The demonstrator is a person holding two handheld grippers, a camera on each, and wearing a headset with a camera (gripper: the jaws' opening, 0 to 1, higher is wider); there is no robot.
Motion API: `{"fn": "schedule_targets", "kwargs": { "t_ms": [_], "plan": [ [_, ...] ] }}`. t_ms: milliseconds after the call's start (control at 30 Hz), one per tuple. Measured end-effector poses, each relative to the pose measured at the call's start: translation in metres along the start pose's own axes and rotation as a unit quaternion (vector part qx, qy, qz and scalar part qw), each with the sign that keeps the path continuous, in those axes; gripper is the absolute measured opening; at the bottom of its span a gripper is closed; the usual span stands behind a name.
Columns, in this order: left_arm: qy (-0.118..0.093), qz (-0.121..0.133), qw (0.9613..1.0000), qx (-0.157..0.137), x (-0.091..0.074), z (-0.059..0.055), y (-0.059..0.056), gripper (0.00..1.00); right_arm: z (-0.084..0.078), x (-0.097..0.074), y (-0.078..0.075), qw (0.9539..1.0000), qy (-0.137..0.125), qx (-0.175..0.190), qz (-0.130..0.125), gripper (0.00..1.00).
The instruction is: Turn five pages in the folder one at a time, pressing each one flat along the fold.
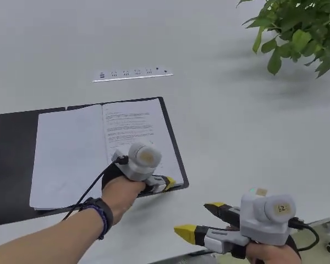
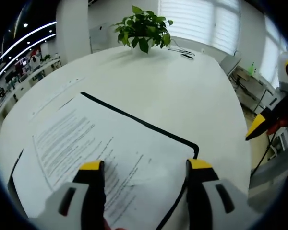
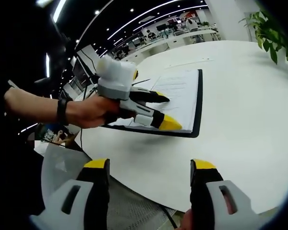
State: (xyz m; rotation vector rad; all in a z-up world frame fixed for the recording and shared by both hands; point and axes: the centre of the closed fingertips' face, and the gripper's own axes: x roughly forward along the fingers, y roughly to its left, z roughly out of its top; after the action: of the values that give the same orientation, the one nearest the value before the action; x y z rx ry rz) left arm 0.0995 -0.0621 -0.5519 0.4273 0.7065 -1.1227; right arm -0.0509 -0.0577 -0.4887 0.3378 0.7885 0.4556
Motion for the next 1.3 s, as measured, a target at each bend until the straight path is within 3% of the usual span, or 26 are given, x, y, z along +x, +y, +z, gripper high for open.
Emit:
{"fn": "schedule_targets", "kwargs": {
  "t_ms": [33, 333, 567, 833, 1133, 1300],
  "plan": [
    [0.001, 0.004, 0.9999, 0.012, 0.0, -0.001, 0.001, 0.68, 0.0, 0.0, -0.001, 1.0, 0.0, 0.001, -0.001, 0.67],
    [-0.004, -0.002, 1.0, 0.007, -0.003, -0.002, 0.004, 0.67, -0.002, 0.006, -0.003, 0.9999, 0.003, 0.009, -0.004, 0.63],
    [-0.007, -0.007, 0.9999, 0.004, -0.003, -0.002, 0.006, 0.63, 0.013, 0.01, -0.013, 0.9995, -0.021, 0.007, -0.024, 0.59],
    [-0.029, -0.015, 0.9986, -0.042, -0.007, 0.001, 0.014, 0.57, 0.04, 0.025, -0.024, 0.9985, -0.05, 0.007, -0.022, 0.55],
    [-0.031, -0.016, 0.9985, -0.042, -0.007, 0.001, 0.014, 0.53, 0.084, 0.059, -0.05, 0.9953, -0.091, 0.032, -0.01, 0.49],
    [-0.028, -0.017, 0.9989, -0.034, -0.008, -0.001, 0.011, 0.53, 0.109, 0.084, -0.063, 0.9918, -0.111, 0.063, 0.013, 0.46]
  ]
}}
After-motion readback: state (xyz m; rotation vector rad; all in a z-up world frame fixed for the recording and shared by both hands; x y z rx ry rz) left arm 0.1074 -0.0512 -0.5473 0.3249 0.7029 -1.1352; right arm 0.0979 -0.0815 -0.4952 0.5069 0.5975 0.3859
